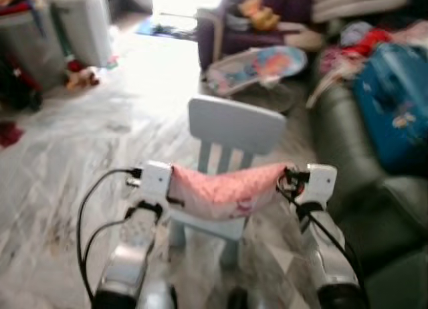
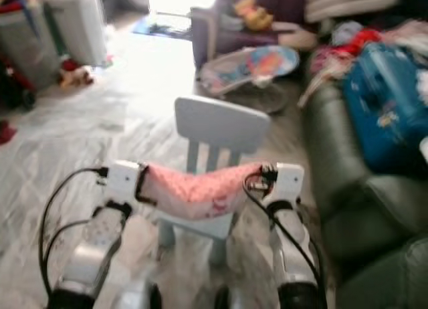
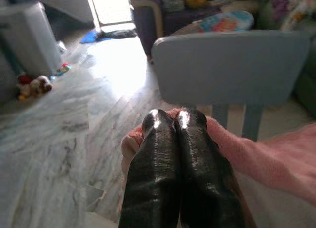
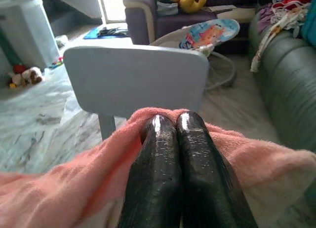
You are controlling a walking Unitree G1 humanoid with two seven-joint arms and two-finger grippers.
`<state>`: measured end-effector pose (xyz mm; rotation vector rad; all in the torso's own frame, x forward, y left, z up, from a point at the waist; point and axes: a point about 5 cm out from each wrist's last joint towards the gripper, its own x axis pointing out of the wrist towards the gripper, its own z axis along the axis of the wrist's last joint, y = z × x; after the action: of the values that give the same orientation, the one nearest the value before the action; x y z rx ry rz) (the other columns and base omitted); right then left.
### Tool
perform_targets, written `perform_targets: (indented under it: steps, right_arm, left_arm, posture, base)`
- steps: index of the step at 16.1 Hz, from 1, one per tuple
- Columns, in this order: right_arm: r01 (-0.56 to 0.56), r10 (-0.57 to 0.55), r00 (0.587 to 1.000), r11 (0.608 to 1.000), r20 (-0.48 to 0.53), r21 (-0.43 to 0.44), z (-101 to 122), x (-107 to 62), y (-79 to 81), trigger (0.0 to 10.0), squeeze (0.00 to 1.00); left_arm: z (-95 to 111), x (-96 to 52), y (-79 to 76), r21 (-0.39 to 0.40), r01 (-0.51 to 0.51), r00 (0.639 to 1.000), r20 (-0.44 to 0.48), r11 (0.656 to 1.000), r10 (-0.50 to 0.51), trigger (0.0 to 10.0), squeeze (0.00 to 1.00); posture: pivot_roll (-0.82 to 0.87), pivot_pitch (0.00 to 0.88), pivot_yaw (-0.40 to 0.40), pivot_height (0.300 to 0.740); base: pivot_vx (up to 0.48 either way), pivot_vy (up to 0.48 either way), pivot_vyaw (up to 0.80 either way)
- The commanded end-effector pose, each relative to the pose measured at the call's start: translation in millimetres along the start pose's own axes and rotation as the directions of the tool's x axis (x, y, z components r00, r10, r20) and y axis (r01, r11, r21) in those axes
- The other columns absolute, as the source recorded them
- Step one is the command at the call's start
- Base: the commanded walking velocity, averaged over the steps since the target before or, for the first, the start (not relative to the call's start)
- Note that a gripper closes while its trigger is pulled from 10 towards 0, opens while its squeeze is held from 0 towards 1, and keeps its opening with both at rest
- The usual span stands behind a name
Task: Move the pillow to the sofa
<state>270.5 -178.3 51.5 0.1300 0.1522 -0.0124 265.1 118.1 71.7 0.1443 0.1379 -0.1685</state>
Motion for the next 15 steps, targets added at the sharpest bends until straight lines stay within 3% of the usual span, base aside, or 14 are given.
perform_targets:
  steps: [1, 6, 10, 15]
  right_arm:
    - [0.006, -0.006, 1.0, 1.0, 0.025, -0.005, 6.3, 3.0, 0.0, 10.0, 0.0]
    - [0.027, -0.027, 0.999, 1.0, 0.02, -0.015, 4.7, 2.7, -2.2, 10.0, 0.0]
    - [0.039, -0.039, 0.999, 0.999, 0.005, -0.015, 3.3, 5.2, -1.0, 10.0, 0.0]
    - [0.044, -0.043, 0.999, 0.999, 0.004, -0.016, 1.4, 3.7, -1.2, 10.0, 0.0]
  left_arm:
    - [-0.4, -1.0, -3.6, -0.019, 0.014, 1.0, -0.005, 1.0, -0.014, 10.0, 0.0]
    - [-1.2, 0.2, -5.2, -0.025, 0.025, 1.0, -0.011, 0.999, -0.025, 10.0, 0.0]
    - [0.5, 0.7, -3.9, -0.049, 0.017, 1.0, -0.004, 0.999, -0.017, 10.0, 0.0]
    - [1.3, 1.2, -3.2, -0.075, 0.023, 1.0, -0.005, 0.997, -0.024, 10.0, 0.0]
  posture:
    - [0.03, 0.0, -0.016, 0.74]
    - [0.03, 0.0, -0.013, 0.74]
    - [0.03, 0.0, -0.016, 0.74]
    - [0.03, 0.0, -0.01, 0.74]
  base:
    - [-0.292, 0.0, 0.0]
    - [-0.295, 0.0, 0.0]
    - [0.0, 0.0, 0.0]
    - [0.0, 0.0, -0.8]
